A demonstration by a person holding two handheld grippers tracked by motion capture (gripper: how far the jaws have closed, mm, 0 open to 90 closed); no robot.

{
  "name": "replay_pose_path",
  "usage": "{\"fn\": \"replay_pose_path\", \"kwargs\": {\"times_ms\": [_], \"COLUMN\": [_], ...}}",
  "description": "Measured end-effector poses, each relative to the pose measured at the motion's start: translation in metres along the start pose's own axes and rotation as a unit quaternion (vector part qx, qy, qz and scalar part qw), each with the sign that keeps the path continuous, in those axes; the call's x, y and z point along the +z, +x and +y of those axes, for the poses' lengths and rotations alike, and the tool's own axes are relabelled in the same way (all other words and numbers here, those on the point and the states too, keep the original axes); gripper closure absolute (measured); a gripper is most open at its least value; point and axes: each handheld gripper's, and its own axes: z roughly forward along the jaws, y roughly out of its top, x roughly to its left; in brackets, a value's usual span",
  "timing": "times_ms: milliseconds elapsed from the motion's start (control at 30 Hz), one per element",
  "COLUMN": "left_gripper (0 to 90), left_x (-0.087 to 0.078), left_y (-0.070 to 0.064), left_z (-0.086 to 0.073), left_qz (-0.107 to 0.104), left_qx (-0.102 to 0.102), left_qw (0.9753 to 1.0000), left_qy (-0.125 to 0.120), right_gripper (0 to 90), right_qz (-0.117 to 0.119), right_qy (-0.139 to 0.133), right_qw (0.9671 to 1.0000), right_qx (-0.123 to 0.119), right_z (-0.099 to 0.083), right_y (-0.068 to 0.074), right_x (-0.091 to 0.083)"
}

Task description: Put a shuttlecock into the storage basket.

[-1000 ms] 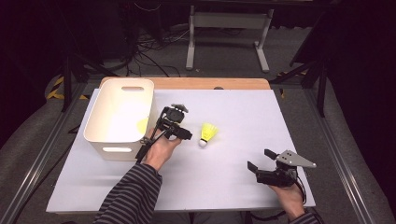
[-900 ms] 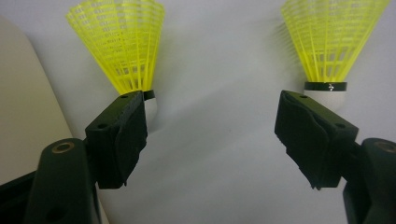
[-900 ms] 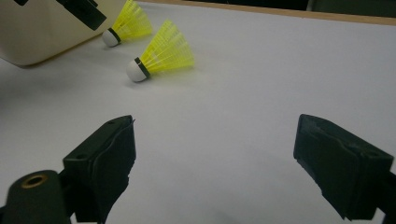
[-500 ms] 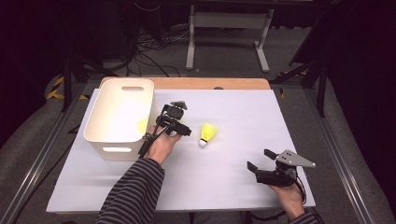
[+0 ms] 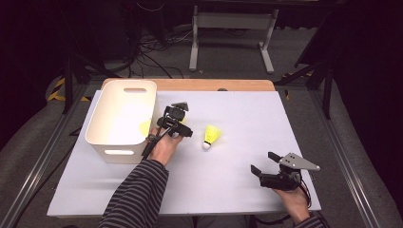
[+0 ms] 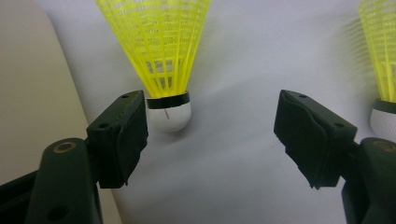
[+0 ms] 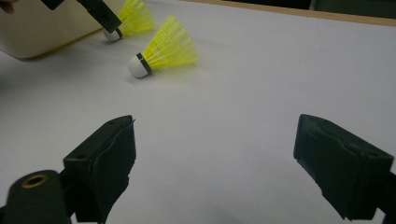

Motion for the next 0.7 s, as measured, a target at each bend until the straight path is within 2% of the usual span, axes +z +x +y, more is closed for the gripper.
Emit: {"fn": "replay_pose_path", "kwargs": {"times_ms": [700], "left_gripper": [34.4], "left_x": [0.013], "left_y": [0.005], "left_z": [0.003], "left_qz": [0.005], "left_qx": [-0.030], "left_qw": [0.9995], "left_qy": [0.012], "right_gripper": [13.3], "right_qz": [0.002], "right_qy": [0.000], "right_qw": [1.0000], "right_qx": [-0.001], "right_z": [0.000], "right_y": [0.000], "right_x": [0.000]}}
